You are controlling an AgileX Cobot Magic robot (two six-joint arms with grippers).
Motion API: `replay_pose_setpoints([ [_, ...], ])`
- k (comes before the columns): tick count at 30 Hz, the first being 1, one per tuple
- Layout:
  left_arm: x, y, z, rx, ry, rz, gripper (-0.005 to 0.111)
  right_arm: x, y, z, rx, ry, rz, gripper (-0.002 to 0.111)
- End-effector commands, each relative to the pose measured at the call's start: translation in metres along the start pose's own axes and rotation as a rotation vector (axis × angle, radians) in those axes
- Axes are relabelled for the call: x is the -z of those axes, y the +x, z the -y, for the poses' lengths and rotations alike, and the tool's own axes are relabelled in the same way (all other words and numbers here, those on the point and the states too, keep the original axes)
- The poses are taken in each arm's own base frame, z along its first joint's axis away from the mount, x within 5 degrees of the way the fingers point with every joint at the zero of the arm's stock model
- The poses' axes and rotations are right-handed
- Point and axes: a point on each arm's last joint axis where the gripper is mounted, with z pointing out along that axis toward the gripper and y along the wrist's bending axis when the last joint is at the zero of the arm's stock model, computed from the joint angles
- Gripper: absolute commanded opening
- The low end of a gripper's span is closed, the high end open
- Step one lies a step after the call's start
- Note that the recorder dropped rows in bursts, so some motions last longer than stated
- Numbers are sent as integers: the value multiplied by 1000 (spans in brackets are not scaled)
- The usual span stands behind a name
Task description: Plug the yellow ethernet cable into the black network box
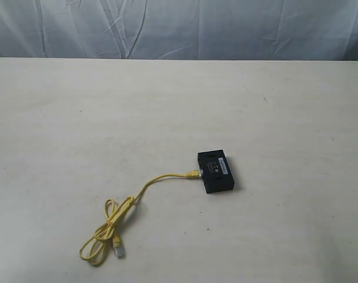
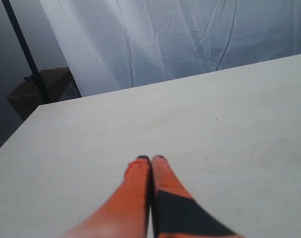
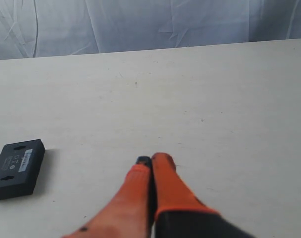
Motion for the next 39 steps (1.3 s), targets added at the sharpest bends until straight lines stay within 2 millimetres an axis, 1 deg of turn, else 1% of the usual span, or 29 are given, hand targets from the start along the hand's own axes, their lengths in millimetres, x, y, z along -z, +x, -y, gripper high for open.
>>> replay_pose_setpoints([
  [1,0,2,1,113,2,-2,0,0,-1,0,-3,2,19,-1],
  [4,0,2,0,153,1,-3,0,0,-1,0,-3,2,19,-1],
  [10,0,2,0,164,0,-3,0,0,-1,0,-3,2,16,-1],
  [15,0,2,0,208,0,-3,0,0,-1,0,-3,2,16,-1],
  [39,0,1,0,187,-6,5,0,0,-1,0,-3,2,17,-1],
])
